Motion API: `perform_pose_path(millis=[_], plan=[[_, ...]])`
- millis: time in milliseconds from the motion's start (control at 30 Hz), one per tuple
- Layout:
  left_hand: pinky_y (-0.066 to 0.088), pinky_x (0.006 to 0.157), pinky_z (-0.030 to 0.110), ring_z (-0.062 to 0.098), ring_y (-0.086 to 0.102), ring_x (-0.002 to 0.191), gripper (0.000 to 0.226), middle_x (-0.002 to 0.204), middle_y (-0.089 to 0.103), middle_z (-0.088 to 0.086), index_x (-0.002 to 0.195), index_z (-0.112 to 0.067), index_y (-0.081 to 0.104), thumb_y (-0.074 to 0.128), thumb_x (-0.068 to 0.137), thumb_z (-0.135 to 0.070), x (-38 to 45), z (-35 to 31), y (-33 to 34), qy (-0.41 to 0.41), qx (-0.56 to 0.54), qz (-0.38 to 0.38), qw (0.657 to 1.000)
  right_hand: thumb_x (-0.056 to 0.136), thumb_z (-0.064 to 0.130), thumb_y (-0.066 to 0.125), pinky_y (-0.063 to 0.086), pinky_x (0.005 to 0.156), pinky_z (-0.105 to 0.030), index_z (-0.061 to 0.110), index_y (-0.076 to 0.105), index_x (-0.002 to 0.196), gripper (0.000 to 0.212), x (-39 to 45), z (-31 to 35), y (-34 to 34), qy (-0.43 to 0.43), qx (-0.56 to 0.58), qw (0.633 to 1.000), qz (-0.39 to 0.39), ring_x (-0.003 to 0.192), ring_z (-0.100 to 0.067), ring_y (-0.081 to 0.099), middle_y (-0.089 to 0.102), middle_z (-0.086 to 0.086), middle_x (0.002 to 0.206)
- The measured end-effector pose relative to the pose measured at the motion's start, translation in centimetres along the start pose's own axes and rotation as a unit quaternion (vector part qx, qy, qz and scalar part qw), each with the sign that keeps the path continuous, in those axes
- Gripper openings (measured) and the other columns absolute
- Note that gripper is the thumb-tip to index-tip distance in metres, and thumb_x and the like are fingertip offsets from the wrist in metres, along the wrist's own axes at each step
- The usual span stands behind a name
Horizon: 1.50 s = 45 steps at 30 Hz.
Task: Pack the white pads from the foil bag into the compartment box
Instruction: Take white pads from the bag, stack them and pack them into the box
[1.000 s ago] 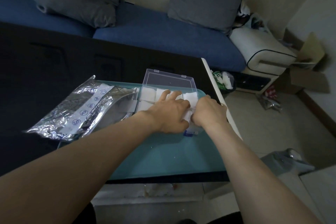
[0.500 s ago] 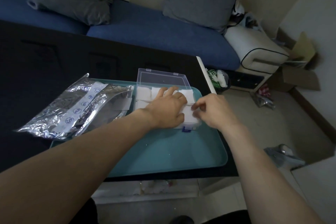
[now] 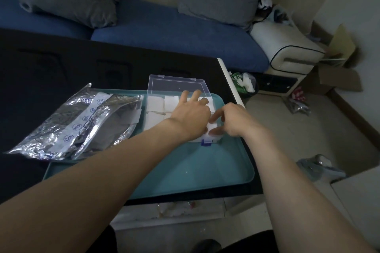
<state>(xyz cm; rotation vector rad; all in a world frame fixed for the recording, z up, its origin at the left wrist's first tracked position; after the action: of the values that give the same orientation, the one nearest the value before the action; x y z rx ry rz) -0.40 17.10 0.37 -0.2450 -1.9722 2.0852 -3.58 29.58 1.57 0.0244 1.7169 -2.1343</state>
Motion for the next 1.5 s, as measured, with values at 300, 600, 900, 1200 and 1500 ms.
perform_pose_path(millis=[300,600,900,1200,1500], plan=[[0.007,0.119,0.055,0.030,0.014,0.148,0.028,0.152,0.041,0.007,0.100,-0.017,0.074,0.052,0.094,-0.032,-0.3,0.9,0.2,-0.013,-0.085,0.005,0.996,0.092,0.020,0.068,0.046,0.081,-0.024,0.025,0.076,0.097,0.011,0.6,-0.7,-1.2,-0.026,0.102,0.990,-0.093,0.096,-0.014,0.065,0.068,0.010,0.089],[0.030,0.110,0.039,0.026,0.038,0.132,0.039,0.136,0.054,0.008,0.128,-0.007,0.058,0.048,0.094,-0.025,-1.0,2.5,0.4,-0.091,-0.160,-0.074,0.980,0.090,0.022,0.075,0.041,0.082,-0.020,0.020,0.071,0.116,0.027,1.8,0.0,1.2,-0.058,0.210,0.953,-0.210,0.095,-0.014,0.059,0.060,0.001,0.110],[0.019,0.117,0.041,0.029,0.024,0.143,0.040,0.142,0.049,0.009,0.123,-0.005,0.062,0.045,0.097,-0.030,-0.2,1.8,1.4,-0.079,-0.156,-0.039,0.984,0.091,0.021,0.071,0.049,0.079,-0.028,0.017,0.071,0.115,0.024,2.6,-0.1,1.9,-0.053,0.211,0.939,-0.268,0.090,-0.016,0.061,0.064,0.000,0.102],[0.001,0.121,0.046,0.023,0.001,0.153,0.042,0.157,0.036,0.002,0.125,-0.010,0.057,0.050,0.095,-0.038,-0.4,2.1,1.8,-0.018,-0.170,0.020,0.985,0.100,0.010,0.047,0.037,0.095,-0.036,0.029,0.064,0.132,0.041,3.0,0.7,2.4,-0.087,0.050,0.981,-0.166,0.116,-0.025,0.037,0.049,0.001,0.136],[0.020,0.116,0.038,0.019,0.030,0.143,0.032,0.138,0.057,-0.002,0.124,-0.018,0.065,0.057,0.096,-0.030,-3.9,5.2,-2.5,-0.045,-0.221,-0.116,0.967,0.093,0.009,0.066,0.048,0.098,-0.042,0.020,0.074,0.113,0.024,3.7,0.5,1.9,-0.020,0.148,0.956,-0.253,0.111,-0.024,0.053,0.064,-0.006,0.117]])
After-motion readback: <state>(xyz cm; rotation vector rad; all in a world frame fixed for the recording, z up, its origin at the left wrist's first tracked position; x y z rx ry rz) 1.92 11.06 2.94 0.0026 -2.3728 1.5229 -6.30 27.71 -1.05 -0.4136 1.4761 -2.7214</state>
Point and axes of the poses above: each hand's wrist, its own x-axis towards the middle knuckle, its own y-axis out of the palm, z = x × y, the point moved 3 cm from there along x, towards the middle knuckle
